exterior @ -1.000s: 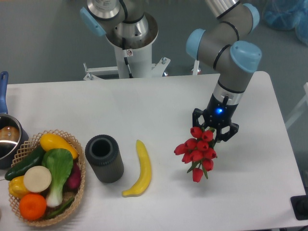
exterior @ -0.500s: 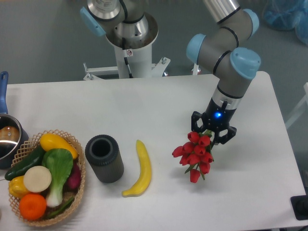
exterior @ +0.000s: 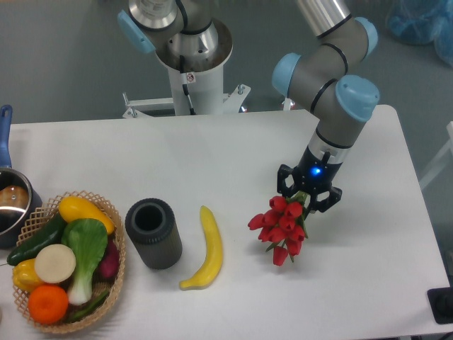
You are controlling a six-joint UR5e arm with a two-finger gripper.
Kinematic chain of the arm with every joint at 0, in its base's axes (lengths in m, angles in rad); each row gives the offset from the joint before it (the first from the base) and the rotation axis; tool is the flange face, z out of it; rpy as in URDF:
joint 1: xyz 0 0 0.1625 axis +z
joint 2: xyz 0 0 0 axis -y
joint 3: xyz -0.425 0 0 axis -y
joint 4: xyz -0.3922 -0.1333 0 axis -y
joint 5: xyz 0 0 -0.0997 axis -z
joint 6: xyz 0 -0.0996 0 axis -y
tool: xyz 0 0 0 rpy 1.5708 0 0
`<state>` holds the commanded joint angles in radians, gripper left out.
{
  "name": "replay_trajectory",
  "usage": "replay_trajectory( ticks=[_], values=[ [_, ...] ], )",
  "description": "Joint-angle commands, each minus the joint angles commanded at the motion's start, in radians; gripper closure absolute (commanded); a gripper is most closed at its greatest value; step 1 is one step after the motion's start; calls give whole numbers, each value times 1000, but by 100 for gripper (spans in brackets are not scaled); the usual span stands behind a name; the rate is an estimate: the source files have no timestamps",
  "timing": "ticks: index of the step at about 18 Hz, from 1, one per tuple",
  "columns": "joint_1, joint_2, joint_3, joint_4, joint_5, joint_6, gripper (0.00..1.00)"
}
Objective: Place the flowers on the table
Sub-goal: 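Lower the held tulips toward the table beside the yellow banana, then open the gripper to release the tulips onto the table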
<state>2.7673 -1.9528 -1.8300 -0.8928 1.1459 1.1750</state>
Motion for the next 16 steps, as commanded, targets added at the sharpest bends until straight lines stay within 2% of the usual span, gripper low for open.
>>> replay_trajectory(
  ticks=[5,10,12,13,15,16],
  values=[
    [-11,2,-11,2,-2,2,46],
    [-11,-5,-9,2,-2,50,17],
    [-11,-6,-9,2,-3,61,15],
    [-11,-6,-9,2,-3,64,8],
    [-11,-6,-8,2,-3,77,1],
    [-9,-3,-9,0,-3,80,1]
  ],
)
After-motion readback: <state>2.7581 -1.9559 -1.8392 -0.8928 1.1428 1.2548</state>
